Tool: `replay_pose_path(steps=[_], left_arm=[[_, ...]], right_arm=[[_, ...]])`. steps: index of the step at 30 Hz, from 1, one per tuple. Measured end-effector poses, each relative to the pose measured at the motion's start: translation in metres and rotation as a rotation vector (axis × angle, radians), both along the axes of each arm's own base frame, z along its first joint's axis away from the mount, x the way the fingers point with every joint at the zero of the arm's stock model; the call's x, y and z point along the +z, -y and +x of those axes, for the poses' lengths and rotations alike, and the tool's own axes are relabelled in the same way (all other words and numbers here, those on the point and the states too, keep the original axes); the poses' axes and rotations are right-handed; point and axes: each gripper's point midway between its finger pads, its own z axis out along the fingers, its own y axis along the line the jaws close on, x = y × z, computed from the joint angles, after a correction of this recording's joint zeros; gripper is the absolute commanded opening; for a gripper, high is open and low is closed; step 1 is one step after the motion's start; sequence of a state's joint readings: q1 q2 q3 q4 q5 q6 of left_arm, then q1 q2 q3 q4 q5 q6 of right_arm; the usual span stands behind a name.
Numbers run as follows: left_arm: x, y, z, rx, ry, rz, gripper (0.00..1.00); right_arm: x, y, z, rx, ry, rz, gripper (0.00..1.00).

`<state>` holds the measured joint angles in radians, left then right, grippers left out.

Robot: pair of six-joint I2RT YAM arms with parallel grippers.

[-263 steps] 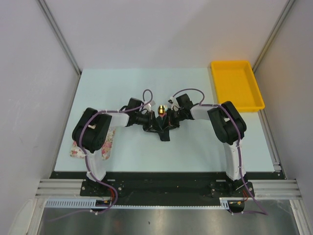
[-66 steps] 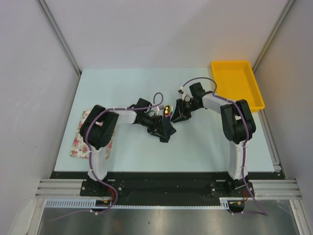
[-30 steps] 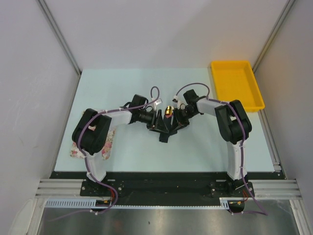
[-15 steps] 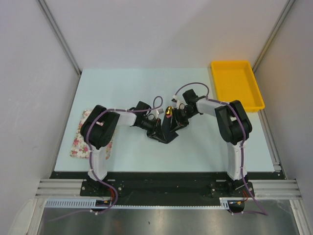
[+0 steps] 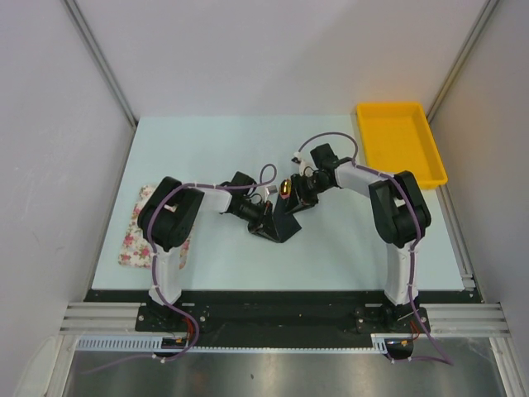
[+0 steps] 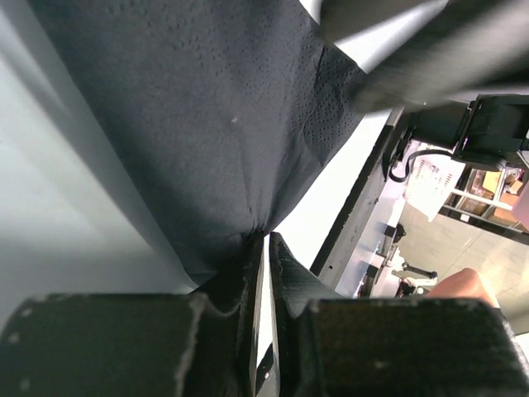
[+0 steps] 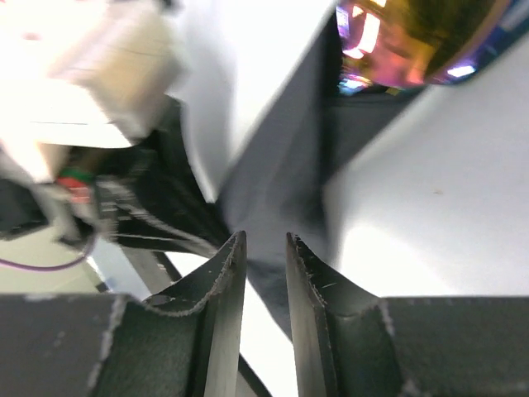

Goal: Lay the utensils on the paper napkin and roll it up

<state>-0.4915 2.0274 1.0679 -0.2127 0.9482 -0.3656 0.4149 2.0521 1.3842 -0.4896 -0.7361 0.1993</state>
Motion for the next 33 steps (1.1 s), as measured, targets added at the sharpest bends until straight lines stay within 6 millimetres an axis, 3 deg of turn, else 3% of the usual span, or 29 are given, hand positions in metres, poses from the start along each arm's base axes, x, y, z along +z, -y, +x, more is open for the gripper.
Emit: replay_pose_path(steps=[4, 7, 10, 15, 17, 20, 27, 30, 33], left_arm=[[0.0, 0.0, 0.0, 0.0, -0.002, 0.0, 0.1], [0.0, 0.0, 0.0, 0.001, -0.004, -0.001, 0.08], [0.0, 0.0, 0.001, 0.007, -0.006, -0.001, 0.08], [0.0, -0.001, 0.002, 0.022, -0.013, -0.029, 0.1], [0.002, 0.0, 0.002, 0.031, -0.009, -0.046, 0.11], [0.011, 0.001, 0.004, 0.044, 0.023, -0.084, 0.15], [0.065, 0.013, 0.028, 0.063, 0.181, -0.225, 0.15], [0.068, 0.016, 0.03, 0.068, 0.186, -0.243, 0.13], [0.059, 0.015, 0.028, 0.077, 0.158, -0.24, 0.11]], right_arm=[[0.017, -0.008, 0.006, -0.017, 0.026, 0.05, 0.28], [0.017, -0.012, 0.007, -0.018, 0.036, 0.055, 0.25], [0.008, -0.013, 0.006, -0.017, 0.032, 0.036, 0.24], [-0.023, -0.01, 0.005, -0.02, 0.0, -0.023, 0.22], [-0.025, -0.011, 0.004, -0.016, -0.014, -0.015, 0.22], [-0.025, -0.011, 0.005, -0.006, -0.009, -0.017, 0.22], [-0.026, -0.011, 0.006, 0.013, -0.013, -0.018, 0.22], [-0.026, -0.012, 0.006, 0.015, -0.016, -0.018, 0.22], [-0.026, -0.012, 0.006, 0.016, -0.016, -0.017, 0.22]])
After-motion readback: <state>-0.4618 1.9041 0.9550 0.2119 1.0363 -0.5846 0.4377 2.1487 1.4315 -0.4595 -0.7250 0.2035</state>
